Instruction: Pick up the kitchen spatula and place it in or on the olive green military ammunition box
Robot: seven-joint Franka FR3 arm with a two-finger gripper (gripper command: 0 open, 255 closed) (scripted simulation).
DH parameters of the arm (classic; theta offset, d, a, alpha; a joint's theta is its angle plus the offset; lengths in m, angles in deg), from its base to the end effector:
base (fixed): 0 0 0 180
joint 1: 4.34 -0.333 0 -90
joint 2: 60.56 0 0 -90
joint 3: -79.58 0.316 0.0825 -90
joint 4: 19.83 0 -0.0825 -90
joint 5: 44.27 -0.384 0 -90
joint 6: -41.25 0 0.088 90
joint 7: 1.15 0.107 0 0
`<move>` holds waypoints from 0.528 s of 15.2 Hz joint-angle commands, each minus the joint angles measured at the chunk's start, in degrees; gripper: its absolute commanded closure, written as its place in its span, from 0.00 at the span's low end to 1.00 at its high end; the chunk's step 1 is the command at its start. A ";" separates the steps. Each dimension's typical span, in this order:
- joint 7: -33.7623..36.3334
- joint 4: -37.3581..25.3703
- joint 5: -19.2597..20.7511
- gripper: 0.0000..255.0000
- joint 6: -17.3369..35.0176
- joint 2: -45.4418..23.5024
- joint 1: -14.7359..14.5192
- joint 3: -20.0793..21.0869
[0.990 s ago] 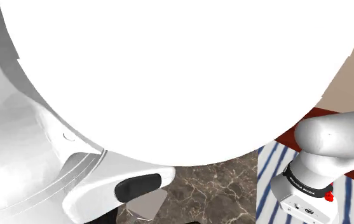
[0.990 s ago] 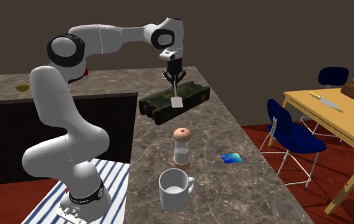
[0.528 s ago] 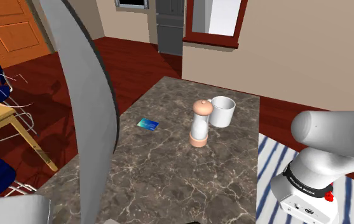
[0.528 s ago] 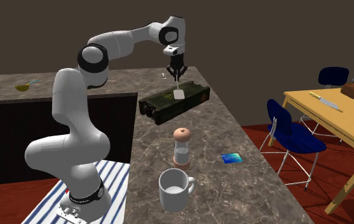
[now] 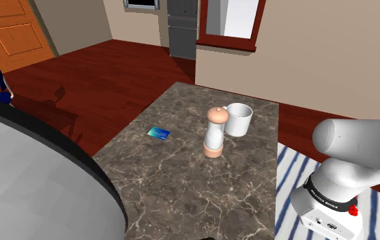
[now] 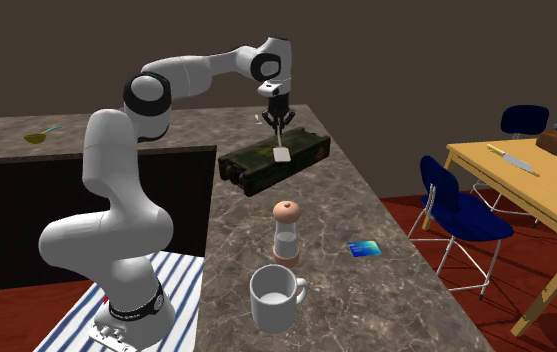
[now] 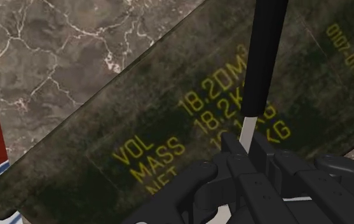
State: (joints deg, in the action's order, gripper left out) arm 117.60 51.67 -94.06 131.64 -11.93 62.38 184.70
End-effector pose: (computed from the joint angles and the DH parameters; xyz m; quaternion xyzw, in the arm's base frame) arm 0.2489 0.6537 0.4877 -0.8098 0.5857 0.0271 0.0189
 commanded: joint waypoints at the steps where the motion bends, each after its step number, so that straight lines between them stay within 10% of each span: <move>1: -0.55 1.76 -0.31 1.00 1.41 0.37 -0.75 0.08; 8: -2.08 6.31 -1.61 1.00 5.45 1.78 -2.37 0.83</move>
State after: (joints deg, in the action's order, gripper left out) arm 115.74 57.51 -95.53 136.66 -10.26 60.12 185.46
